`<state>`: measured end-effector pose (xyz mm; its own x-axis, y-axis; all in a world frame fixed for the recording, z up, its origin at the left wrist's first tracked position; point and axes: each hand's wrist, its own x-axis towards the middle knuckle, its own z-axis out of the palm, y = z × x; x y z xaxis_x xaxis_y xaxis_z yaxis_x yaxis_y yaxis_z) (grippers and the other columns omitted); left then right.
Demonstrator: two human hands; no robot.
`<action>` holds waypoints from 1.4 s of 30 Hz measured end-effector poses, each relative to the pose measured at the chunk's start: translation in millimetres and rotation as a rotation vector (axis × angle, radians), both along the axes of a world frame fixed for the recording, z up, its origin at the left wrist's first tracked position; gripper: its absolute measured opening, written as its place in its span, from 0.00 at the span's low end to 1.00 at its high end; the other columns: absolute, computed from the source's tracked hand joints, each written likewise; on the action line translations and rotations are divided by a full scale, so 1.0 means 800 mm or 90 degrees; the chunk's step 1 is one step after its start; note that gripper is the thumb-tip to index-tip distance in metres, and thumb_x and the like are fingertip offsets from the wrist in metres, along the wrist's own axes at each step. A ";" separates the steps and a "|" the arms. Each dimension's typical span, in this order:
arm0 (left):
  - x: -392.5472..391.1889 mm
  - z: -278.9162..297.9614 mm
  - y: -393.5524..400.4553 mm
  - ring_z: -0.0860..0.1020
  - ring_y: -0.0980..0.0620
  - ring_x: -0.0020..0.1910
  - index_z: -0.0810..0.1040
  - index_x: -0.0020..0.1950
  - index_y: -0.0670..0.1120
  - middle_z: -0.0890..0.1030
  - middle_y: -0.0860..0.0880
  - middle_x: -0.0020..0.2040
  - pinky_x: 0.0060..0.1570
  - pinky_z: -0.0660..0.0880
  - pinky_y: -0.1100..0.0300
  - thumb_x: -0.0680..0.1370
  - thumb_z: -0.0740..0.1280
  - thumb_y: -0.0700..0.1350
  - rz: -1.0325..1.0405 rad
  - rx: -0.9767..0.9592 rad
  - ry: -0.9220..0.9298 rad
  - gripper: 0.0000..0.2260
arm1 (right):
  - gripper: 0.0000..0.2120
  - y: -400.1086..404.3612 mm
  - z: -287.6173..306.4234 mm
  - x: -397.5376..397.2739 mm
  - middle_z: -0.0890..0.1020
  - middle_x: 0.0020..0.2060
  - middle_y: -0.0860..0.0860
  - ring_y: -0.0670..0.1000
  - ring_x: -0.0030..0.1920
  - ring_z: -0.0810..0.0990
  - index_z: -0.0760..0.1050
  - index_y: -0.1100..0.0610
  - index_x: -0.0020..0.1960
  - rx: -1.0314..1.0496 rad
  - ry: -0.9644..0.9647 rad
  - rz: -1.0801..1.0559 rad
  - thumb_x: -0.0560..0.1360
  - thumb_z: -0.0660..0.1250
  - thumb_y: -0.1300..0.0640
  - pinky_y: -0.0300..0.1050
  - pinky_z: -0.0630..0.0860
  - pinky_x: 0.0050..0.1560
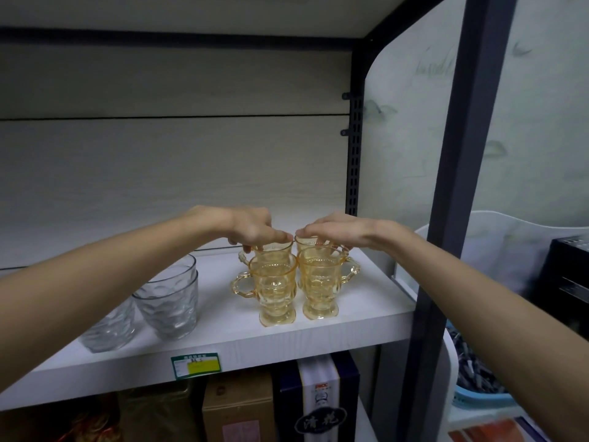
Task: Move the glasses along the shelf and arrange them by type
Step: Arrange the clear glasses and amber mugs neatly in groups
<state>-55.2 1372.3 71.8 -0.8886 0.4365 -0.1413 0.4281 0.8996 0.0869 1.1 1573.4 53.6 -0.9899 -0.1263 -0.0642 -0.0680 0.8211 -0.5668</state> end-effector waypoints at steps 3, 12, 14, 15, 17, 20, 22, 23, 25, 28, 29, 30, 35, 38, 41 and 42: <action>0.017 0.008 -0.009 0.81 0.45 0.57 0.77 0.69 0.43 0.81 0.44 0.65 0.48 0.78 0.54 0.83 0.55 0.67 -0.010 -0.009 0.034 0.31 | 0.27 0.002 -0.004 0.006 0.78 0.65 0.52 0.55 0.63 0.77 0.73 0.50 0.73 -0.021 0.027 0.005 0.81 0.60 0.36 0.50 0.73 0.65; 0.055 0.014 -0.037 0.79 0.58 0.61 0.81 0.67 0.49 0.83 0.56 0.61 0.59 0.75 0.61 0.80 0.72 0.52 -0.222 0.100 0.056 0.17 | 0.11 0.010 0.002 0.033 0.86 0.51 0.47 0.47 0.55 0.83 0.86 0.53 0.56 0.002 0.225 0.062 0.75 0.71 0.55 0.42 0.77 0.55; 0.052 0.004 -0.035 0.82 0.58 0.55 0.84 0.63 0.48 0.86 0.55 0.56 0.58 0.78 0.58 0.78 0.74 0.50 -0.231 0.095 0.072 0.15 | 0.11 0.001 0.000 0.033 0.87 0.49 0.45 0.46 0.53 0.84 0.87 0.54 0.55 0.044 0.197 0.076 0.74 0.73 0.56 0.43 0.80 0.57; 0.051 0.001 -0.033 0.83 0.57 0.52 0.85 0.61 0.49 0.87 0.54 0.53 0.56 0.80 0.56 0.77 0.75 0.50 -0.237 0.094 0.090 0.14 | 0.11 -0.003 -0.002 0.032 0.86 0.47 0.44 0.46 0.52 0.84 0.87 0.54 0.55 0.057 0.191 0.082 0.73 0.73 0.56 0.44 0.80 0.58; 0.050 -0.005 -0.029 0.85 0.55 0.50 0.86 0.59 0.50 0.88 0.54 0.51 0.53 0.80 0.53 0.78 0.73 0.50 -0.238 0.076 0.145 0.11 | 0.11 -0.008 -0.006 0.031 0.84 0.43 0.42 0.47 0.50 0.85 0.86 0.55 0.55 0.047 0.186 0.086 0.73 0.73 0.58 0.44 0.81 0.58; 0.051 -0.010 -0.026 0.85 0.50 0.49 0.86 0.57 0.50 0.88 0.53 0.49 0.52 0.80 0.50 0.79 0.71 0.51 -0.223 0.059 0.186 0.10 | 0.11 -0.007 -0.009 0.028 0.85 0.42 0.43 0.48 0.51 0.85 0.86 0.57 0.56 0.006 0.173 0.083 0.74 0.73 0.61 0.44 0.81 0.58; 0.053 -0.011 -0.024 0.85 0.49 0.50 0.86 0.58 0.50 0.88 0.52 0.49 0.52 0.80 0.50 0.80 0.71 0.51 -0.211 0.056 0.185 0.10 | 0.11 -0.004 -0.011 0.026 0.86 0.43 0.45 0.49 0.51 0.86 0.86 0.57 0.56 -0.013 0.167 0.079 0.74 0.74 0.61 0.44 0.81 0.59; 0.055 -0.012 -0.023 0.85 0.49 0.50 0.86 0.59 0.51 0.88 0.52 0.50 0.53 0.79 0.50 0.80 0.71 0.51 -0.207 0.054 0.188 0.10 | 0.11 -0.003 -0.012 0.026 0.87 0.44 0.47 0.49 0.52 0.86 0.86 0.57 0.56 -0.017 0.169 0.080 0.74 0.74 0.61 0.44 0.81 0.59; 0.057 -0.012 -0.021 0.84 0.49 0.51 0.86 0.60 0.51 0.88 0.52 0.51 0.53 0.79 0.51 0.79 0.71 0.51 -0.200 0.053 0.196 0.11 | 0.11 -0.003 -0.014 0.027 0.87 0.46 0.49 0.50 0.52 0.86 0.86 0.57 0.56 -0.018 0.173 0.083 0.74 0.74 0.61 0.44 0.81 0.58; 0.057 -0.014 -0.022 0.85 0.48 0.50 0.86 0.59 0.51 0.88 0.52 0.49 0.53 0.80 0.49 0.79 0.72 0.52 -0.188 0.061 0.203 0.11 | 0.11 -0.003 -0.015 0.028 0.87 0.47 0.50 0.51 0.51 0.86 0.86 0.58 0.57 -0.022 0.179 0.087 0.74 0.74 0.61 0.43 0.80 0.57; 0.058 -0.015 -0.023 0.85 0.48 0.50 0.86 0.59 0.51 0.88 0.52 0.49 0.52 0.80 0.49 0.79 0.72 0.53 -0.182 0.064 0.198 0.11 | 0.11 -0.002 -0.015 0.028 0.87 0.46 0.49 0.50 0.51 0.85 0.86 0.58 0.57 -0.024 0.179 0.088 0.74 0.74 0.61 0.42 0.80 0.57; 0.060 -0.015 -0.023 0.85 0.49 0.50 0.86 0.59 0.51 0.88 0.52 0.50 0.53 0.80 0.48 0.79 0.72 0.53 -0.178 0.065 0.201 0.11 | 0.11 -0.002 -0.015 0.029 0.86 0.45 0.47 0.49 0.50 0.85 0.86 0.57 0.56 -0.023 0.179 0.089 0.74 0.74 0.61 0.42 0.80 0.56; 0.067 -0.013 -0.023 0.83 0.52 0.57 0.82 0.67 0.49 0.86 0.52 0.59 0.58 0.78 0.52 0.81 0.69 0.54 -0.162 0.074 0.201 0.17 | 0.10 -0.002 -0.021 0.029 0.87 0.50 0.47 0.46 0.54 0.84 0.86 0.55 0.56 -0.035 0.228 0.093 0.76 0.71 0.56 0.46 0.79 0.61; 0.072 -0.007 -0.029 0.81 0.53 0.61 0.79 0.70 0.49 0.84 0.52 0.63 0.60 0.77 0.52 0.82 0.67 0.55 -0.136 0.107 0.219 0.19 | 0.14 -0.005 -0.020 0.033 0.86 0.56 0.48 0.48 0.58 0.82 0.84 0.54 0.60 -0.026 0.293 0.090 0.79 0.68 0.49 0.47 0.77 0.63; 0.080 -0.006 -0.045 0.78 0.49 0.67 0.77 0.71 0.49 0.80 0.50 0.69 0.63 0.75 0.50 0.83 0.63 0.60 -0.096 0.122 0.307 0.22 | 0.20 -0.010 -0.017 0.036 0.82 0.64 0.49 0.50 0.66 0.78 0.80 0.54 0.67 -0.057 0.368 0.079 0.82 0.62 0.44 0.45 0.71 0.65; 0.084 -0.005 -0.049 0.76 0.48 0.68 0.76 0.72 0.49 0.79 0.50 0.70 0.65 0.74 0.48 0.83 0.61 0.62 -0.073 0.122 0.357 0.24 | 0.23 -0.016 -0.015 0.038 0.80 0.67 0.50 0.51 0.69 0.76 0.77 0.55 0.70 -0.040 0.400 0.063 0.83 0.61 0.42 0.46 0.69 0.67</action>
